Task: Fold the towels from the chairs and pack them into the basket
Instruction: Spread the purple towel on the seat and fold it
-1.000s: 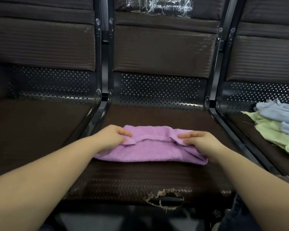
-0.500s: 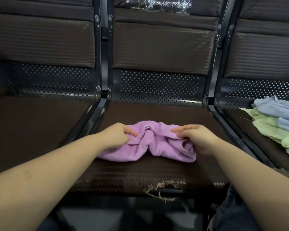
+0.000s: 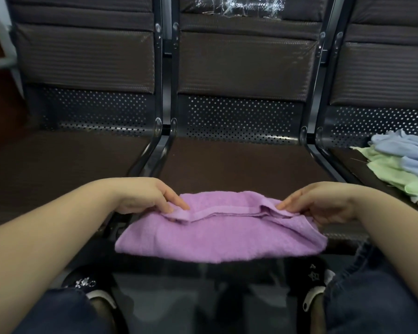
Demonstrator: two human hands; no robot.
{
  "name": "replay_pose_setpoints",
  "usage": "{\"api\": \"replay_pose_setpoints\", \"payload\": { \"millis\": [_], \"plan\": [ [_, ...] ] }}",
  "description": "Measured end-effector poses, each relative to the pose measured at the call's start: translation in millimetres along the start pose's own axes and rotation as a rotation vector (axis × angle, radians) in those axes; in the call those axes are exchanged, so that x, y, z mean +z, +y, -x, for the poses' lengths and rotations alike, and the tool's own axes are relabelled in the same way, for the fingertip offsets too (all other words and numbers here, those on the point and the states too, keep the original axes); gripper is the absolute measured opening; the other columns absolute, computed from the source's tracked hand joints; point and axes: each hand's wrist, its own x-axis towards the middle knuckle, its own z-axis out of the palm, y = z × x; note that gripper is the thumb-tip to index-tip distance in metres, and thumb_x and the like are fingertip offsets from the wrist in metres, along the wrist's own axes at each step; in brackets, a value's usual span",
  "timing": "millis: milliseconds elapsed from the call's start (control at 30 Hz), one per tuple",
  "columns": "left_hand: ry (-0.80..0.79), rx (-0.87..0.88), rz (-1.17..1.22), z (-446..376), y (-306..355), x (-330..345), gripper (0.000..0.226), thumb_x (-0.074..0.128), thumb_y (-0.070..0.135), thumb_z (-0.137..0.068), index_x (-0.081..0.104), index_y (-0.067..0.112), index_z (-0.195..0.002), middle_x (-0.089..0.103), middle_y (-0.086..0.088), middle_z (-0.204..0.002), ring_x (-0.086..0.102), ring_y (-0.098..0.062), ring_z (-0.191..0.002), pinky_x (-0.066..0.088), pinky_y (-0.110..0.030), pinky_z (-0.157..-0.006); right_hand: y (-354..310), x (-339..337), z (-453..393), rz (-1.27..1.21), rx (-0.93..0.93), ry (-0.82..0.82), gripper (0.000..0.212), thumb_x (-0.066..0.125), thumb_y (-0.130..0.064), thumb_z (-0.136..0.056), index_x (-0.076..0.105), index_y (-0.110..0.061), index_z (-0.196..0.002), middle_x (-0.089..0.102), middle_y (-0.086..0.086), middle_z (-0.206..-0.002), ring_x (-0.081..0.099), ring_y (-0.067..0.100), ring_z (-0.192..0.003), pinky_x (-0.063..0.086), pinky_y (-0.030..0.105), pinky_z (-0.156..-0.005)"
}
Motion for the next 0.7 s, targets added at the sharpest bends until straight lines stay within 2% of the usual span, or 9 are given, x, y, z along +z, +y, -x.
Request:
{"api": "replay_pose_setpoints", "payload": {
  "millis": [100, 167, 233, 300, 367, 433, 600, 700],
  "plan": [
    [-0.159, -0.094, 0.029, 12.1, -5.1, 5.8, 0.044, 0.043, -0.018, -0.086, 0.077, 0.009, -0.097, 0.071, -0.012, -0.100, 0.062, -0.019, -0.094, 0.049, -0.026, -0.085, 2.2, 7.0, 15.9, 0.082, 0.079, -0.119, 0.020, 0.073, 0.001, -0.065, 0.077, -0.006, -0.083, 0.070, 0.012, -0.084, 0.064, 0.018, -0.070, 0.056, 0.025, -0.060],
    [-0.260, -0.168, -0.023, 18.4, -9.3, 13.3, 0.046, 0.041, -0.018, -0.085, 0.077, 0.009, -0.095, 0.069, -0.013, -0.092, 0.063, -0.017, -0.080, 0.053, -0.024, -0.076, 3.8, 12.2, 23.0, 0.130, 0.142, -0.172, 0.023, 0.067, -0.001, -0.069, 0.075, -0.003, -0.090, 0.070, 0.012, -0.083, 0.066, 0.018, -0.067, 0.056, 0.026, -0.058],
    [-0.289, -0.228, -0.119, 23.1, -13.2, 20.3, 0.045, 0.040, -0.016, -0.086, 0.075, 0.009, -0.097, 0.067, -0.011, -0.081, 0.062, -0.014, -0.067, 0.051, -0.020, -0.062, 7.4, 16.6, 26.2, 0.199, 0.208, -0.196, 0.025, 0.063, -0.003, -0.074, 0.073, -0.001, -0.097, 0.070, 0.011, -0.080, 0.066, 0.016, -0.062, 0.057, 0.025, -0.056],
    [-0.274, -0.266, -0.176, 27.5, -15.6, 22.3, 0.041, 0.040, -0.013, -0.088, 0.072, 0.008, -0.102, 0.065, -0.008, -0.074, 0.061, -0.012, -0.064, 0.048, -0.019, -0.058, 12.6, 18.1, 28.0, 0.306, 0.277, -0.176, 0.022, 0.058, -0.002, -0.083, 0.071, -0.002, -0.100, 0.071, 0.010, -0.078, 0.067, 0.015, -0.062, 0.057, 0.026, -0.055],
    [-0.236, -0.300, -0.164, 31.7, -17.9, 19.1, 0.036, 0.041, -0.010, -0.090, 0.071, 0.004, -0.104, 0.064, -0.006, -0.068, 0.061, -0.012, -0.062, 0.047, -0.019, -0.056, 19.6, 12.3, 29.5, 0.402, 0.344, -0.105, 0.021, 0.051, -0.002, -0.089, 0.071, -0.006, -0.095, 0.070, 0.005, -0.072, 0.066, 0.011, -0.059, 0.054, 0.023, -0.052],
    [-0.165, -0.348, -0.133, 35.1, -23.1, 13.6, 0.032, 0.041, -0.008, -0.090, 0.070, 0.001, -0.102, 0.060, -0.006, -0.062, 0.060, -0.013, -0.057, 0.046, -0.019, -0.052, 25.5, 3.3, 33.7, 0.402, 0.379, -0.036, 0.026, 0.046, -0.001, -0.091, 0.071, -0.007, -0.092, 0.067, 0.002, -0.066, 0.063, 0.009, -0.055, 0.051, 0.021, -0.050],
    [-0.003, -0.389, 0.018, 36.7, -30.8, 1.9, 0.027, 0.041, -0.004, -0.088, 0.066, -0.001, -0.096, 0.054, -0.005, -0.057, 0.056, -0.013, -0.046, 0.042, -0.018, -0.039, 32.7, -14.4, 40.1, 0.097, 0.331, 0.155, 0.022, 0.045, -0.002, -0.092, 0.066, -0.003, -0.093, 0.060, 0.006, -0.055, 0.060, 0.014, -0.043, 0.051, 0.021, -0.043],
    [0.064, -0.370, 0.223, 33.5, -28.9, -6.6, 0.024, 0.050, -0.004, -0.074, 0.064, 0.000, -0.093, 0.052, -0.005, -0.054, 0.052, -0.011, -0.039, 0.042, -0.017, -0.034, 31.4, -18.8, 35.6, -0.087, 0.259, 0.241, 0.021, 0.045, -0.004, -0.091, 0.066, -0.004, -0.089, 0.061, 0.007, -0.053, 0.062, 0.016, -0.043, 0.054, 0.024, -0.044]
  ]
}}
